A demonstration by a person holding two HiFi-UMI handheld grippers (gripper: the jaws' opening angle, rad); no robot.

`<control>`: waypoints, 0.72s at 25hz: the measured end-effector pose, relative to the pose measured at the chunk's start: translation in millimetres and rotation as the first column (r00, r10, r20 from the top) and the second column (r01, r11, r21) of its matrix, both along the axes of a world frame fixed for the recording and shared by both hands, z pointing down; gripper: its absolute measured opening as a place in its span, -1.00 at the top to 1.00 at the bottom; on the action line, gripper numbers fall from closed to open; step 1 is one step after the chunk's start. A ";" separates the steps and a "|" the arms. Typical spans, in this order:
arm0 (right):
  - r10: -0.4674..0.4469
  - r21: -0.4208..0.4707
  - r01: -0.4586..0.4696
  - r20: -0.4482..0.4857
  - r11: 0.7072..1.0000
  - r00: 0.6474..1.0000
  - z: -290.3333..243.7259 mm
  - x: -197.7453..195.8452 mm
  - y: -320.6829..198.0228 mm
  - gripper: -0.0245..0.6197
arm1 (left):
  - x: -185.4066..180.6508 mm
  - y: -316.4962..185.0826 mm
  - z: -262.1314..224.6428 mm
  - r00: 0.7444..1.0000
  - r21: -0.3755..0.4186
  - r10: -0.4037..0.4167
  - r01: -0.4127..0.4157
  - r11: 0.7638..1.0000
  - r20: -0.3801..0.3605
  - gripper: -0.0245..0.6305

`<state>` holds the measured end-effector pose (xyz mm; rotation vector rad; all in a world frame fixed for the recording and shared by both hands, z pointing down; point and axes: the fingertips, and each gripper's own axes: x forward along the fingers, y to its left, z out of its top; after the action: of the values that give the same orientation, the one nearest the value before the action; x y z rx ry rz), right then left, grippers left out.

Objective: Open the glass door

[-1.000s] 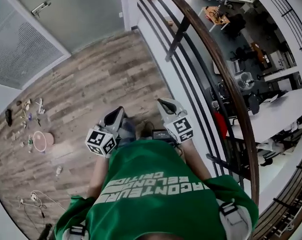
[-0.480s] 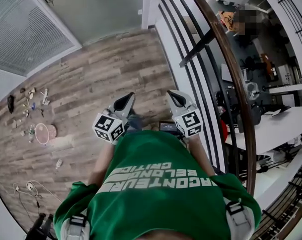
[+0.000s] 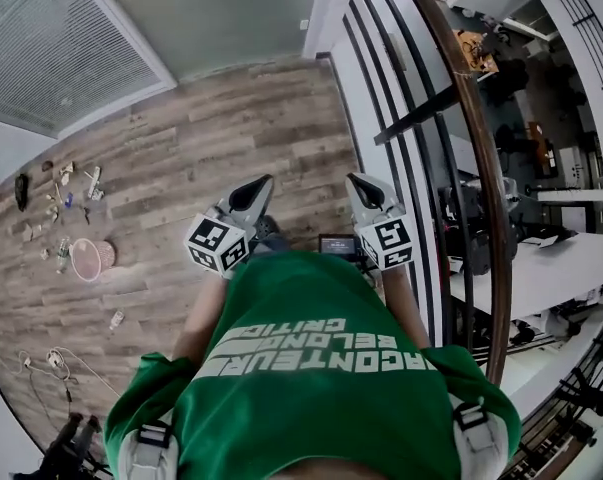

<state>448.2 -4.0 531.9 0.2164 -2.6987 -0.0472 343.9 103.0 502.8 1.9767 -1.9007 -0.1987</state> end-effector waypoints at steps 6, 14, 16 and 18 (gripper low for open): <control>-0.010 -0.004 0.010 -0.027 1.000 1.000 1.8 -28.6 -10.0 0.95 | -35.6 -4.3 2.2 1.000 -0.011 -0.015 0.015 1.000 -0.010 0.88; -0.077 -0.024 0.077 -0.025 0.997 0.997 11.9 -64.9 -46.9 0.95 | -60.5 -28.4 14.9 0.996 -0.054 -0.085 0.084 0.995 -0.024 0.88; -0.096 -0.027 0.095 -0.022 0.995 0.995 13.5 -75.4 -62.0 0.95 | -69.0 -41.9 20.5 0.994 -0.074 -0.109 0.107 0.992 -0.025 0.88; -0.112 -0.031 0.111 -0.014 0.993 0.994 12.1 -85.1 -80.6 0.95 | -75.9 -60.5 22.3 0.992 -0.088 -0.123 0.121 0.989 -0.024 0.88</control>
<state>363.1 -84.6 544.0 0.0559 -2.6920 -0.0415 268.0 42.6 525.1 1.7942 -1.9787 -0.1752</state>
